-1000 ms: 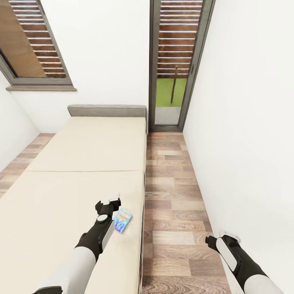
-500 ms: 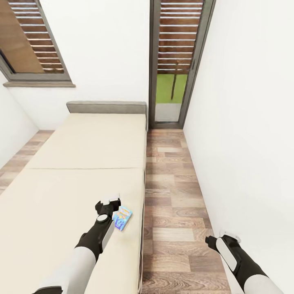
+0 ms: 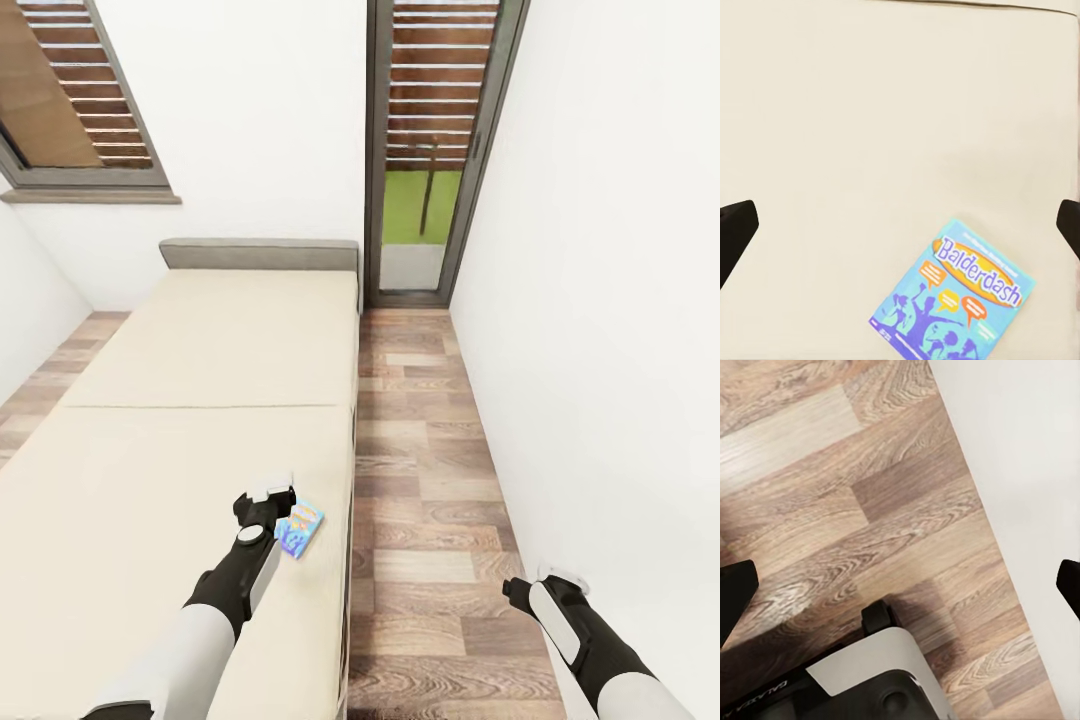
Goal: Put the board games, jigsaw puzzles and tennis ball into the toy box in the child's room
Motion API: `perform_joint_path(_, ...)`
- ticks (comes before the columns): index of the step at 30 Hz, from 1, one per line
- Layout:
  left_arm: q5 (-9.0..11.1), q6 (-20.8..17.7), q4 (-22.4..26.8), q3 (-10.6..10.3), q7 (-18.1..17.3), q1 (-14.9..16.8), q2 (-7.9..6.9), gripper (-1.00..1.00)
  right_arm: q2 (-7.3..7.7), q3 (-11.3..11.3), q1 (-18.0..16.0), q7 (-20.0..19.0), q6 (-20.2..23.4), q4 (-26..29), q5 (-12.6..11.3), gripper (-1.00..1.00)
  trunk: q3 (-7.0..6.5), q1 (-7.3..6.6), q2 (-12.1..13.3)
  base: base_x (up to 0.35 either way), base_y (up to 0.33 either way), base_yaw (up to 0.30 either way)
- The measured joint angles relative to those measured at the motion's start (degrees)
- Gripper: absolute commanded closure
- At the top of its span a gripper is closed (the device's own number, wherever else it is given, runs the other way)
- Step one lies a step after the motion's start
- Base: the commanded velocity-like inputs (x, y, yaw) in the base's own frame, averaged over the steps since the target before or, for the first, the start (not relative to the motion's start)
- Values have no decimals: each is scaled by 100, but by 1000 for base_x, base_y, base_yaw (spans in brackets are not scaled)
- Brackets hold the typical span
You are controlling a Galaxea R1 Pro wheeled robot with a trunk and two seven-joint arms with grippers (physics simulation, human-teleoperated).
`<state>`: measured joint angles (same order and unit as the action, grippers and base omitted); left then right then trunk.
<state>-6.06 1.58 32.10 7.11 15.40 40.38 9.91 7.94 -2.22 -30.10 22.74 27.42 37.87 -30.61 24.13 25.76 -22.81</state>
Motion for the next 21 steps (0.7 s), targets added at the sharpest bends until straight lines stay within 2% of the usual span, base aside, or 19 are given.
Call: perform_joint_path(21, 7, 24, -37, -20, 0, 0, 0, -100, -9, 0, -2, 0, 7, -60, -17, -100, 198, 0, 0, 0, 0, 0)
